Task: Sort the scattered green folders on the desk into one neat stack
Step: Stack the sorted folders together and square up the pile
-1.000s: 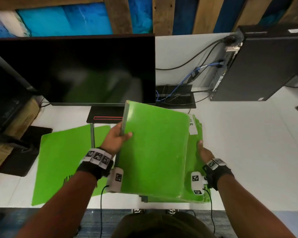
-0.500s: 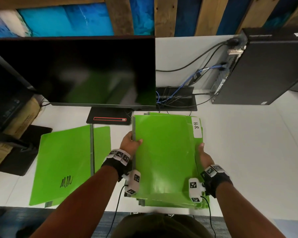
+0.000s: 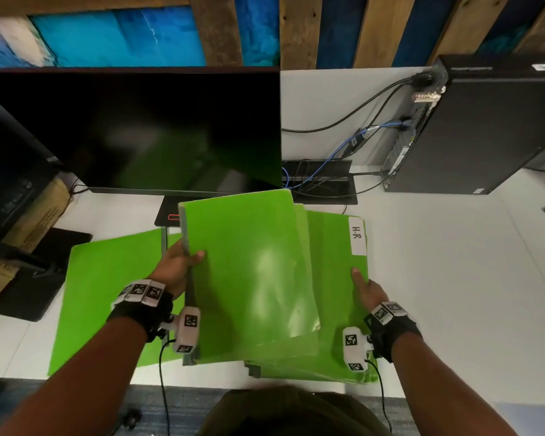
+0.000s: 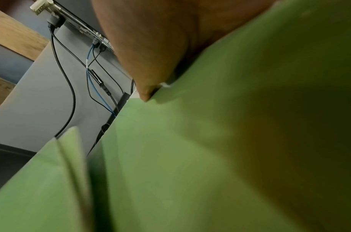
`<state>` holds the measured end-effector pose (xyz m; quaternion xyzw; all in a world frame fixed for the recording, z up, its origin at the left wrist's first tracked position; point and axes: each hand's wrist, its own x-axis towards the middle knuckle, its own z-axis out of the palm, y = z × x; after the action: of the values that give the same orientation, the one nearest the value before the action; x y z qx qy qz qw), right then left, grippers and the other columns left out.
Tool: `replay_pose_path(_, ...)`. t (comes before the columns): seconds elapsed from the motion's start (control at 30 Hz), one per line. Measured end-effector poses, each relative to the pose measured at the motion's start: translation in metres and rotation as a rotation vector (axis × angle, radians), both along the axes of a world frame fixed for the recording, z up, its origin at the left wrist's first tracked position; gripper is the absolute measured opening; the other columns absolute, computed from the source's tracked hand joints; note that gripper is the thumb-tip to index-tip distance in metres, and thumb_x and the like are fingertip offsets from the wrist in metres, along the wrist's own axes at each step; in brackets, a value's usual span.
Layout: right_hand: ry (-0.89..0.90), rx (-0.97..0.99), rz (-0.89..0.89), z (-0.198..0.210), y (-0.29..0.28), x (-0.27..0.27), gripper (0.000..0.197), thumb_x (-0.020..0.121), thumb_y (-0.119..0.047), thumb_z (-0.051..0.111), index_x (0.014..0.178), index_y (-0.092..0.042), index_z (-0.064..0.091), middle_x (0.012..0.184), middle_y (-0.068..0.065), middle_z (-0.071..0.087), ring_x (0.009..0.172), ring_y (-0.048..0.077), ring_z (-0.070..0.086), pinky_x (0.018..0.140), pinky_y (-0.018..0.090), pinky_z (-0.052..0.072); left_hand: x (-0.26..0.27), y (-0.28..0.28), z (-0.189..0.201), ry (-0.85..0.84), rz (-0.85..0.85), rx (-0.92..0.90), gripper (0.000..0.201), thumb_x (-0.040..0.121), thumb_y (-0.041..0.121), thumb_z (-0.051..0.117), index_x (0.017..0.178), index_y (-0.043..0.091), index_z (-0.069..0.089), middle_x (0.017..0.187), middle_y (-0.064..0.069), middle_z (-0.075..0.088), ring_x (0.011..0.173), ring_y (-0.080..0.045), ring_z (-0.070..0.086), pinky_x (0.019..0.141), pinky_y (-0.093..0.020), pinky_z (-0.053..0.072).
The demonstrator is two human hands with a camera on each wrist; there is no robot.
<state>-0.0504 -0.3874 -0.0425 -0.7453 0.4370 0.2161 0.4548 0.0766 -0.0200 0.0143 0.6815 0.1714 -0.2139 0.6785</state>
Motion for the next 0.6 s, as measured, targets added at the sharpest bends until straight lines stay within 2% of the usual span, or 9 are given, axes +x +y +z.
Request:
replay_pose_path(0.1,-0.015,0.030,-0.050,0.002,0.002,0.000,0.072,0.095,-0.058,0.033,0.130,0.002,0.051,0.133,0.025,0.053,0.119,0.036,0.052,0.095,0.034,0.038,-0.008,-0.031,-0.007,-0.055,-0.059,-0.016,0.035,0.082,-0.018,0.053,0.105,0.008,0.060,0.094,-0.013,0.065,0.080,-0.028,0.061,0.075,-0.040,0.052)
replay_pose_path(0.2,-0.019,0.068,-0.085,0.006,0.004,-0.001,0.073,0.094,-0.059,0.033,0.134,0.000,0.048,0.137,0.023,0.050,0.123,0.035,0.050,0.100,0.036,0.036,-0.016,-0.067,-0.023,-0.040,-0.094,-0.005,0.049,0.075,-0.024,0.054,0.117,0.002,0.057,0.111,-0.022,0.067,0.095,-0.035,0.067,0.084,-0.048,0.054)
replay_pose_path(0.27,-0.018,0.093,-0.107,0.009,0.004,-0.001,0.071,0.095,-0.057,0.032,0.137,-0.001,0.046,0.140,0.022,0.048,0.126,0.035,0.047,0.105,0.038,0.034,-0.019,-0.088,-0.035,-0.032,-0.103,0.029,0.050,0.072,-0.018,0.060,0.114,0.007,0.057,0.114,-0.021,0.067,0.104,-0.039,0.065,0.089,-0.054,0.053)
replay_pose_path(0.33,-0.025,0.125,-0.137,0.012,0.003,0.000,0.070,0.097,-0.054,0.031,0.140,0.000,0.042,0.144,0.022,0.042,0.131,0.035,0.043,0.110,0.040,0.031,-0.018,-0.106,-0.038,-0.055,-0.153,0.097,0.053,0.070,-0.009,0.066,0.116,0.014,0.055,0.116,-0.016,0.066,0.107,-0.037,0.064,0.091,-0.053,0.052)
replay_pose_path(0.43,-0.035,0.140,-0.124,0.013,0.003,0.000,0.079,0.094,-0.062,0.022,0.142,-0.002,0.039,0.147,0.022,0.038,0.135,0.035,0.038,0.112,0.042,0.027,-0.007,-0.123,-0.038,-0.115,-0.211,0.288,0.072,0.074,-0.007,0.069,0.138,0.009,0.039,0.128,-0.014,0.057,0.115,-0.032,0.058,0.096,-0.043,0.050)
replay_pose_path(0.47,-0.038,0.128,-0.099,0.012,0.004,-0.001,0.082,0.092,-0.066,0.021,0.142,-0.003,0.039,0.147,0.022,0.039,0.134,0.036,0.039,0.111,0.042,0.028,-0.004,-0.127,-0.038,-0.157,-0.222,0.359,0.080,0.073,-0.003,0.071,0.142,0.011,0.034,0.133,-0.013,0.052,0.120,-0.031,0.053,0.100,-0.044,0.047)
replay_pose_path(0.53,-0.049,0.104,-0.079,0.012,0.006,-0.002,0.081,0.090,-0.066,0.031,0.140,-0.004,0.042,0.145,0.021,0.043,0.131,0.036,0.043,0.108,0.041,0.031,-0.001,-0.131,-0.038,-0.238,-0.304,0.423,0.091,0.068,0.010,0.075,0.146,0.019,0.031,0.139,-0.009,0.045,0.129,-0.029,0.045,0.107,-0.048,0.041)
replay_pose_path(0.6,-0.069,0.069,-0.074,0.008,0.007,-0.002,0.074,0.089,-0.062,0.041,0.136,-0.005,0.048,0.140,0.020,0.048,0.127,0.035,0.048,0.104,0.038,0.035,-0.001,-0.130,-0.039,-0.244,-0.442,0.390,0.091,0.076,0.014,0.073,0.151,0.023,0.023,0.153,-0.004,0.033,0.141,-0.025,0.031,0.117,-0.043,0.026)
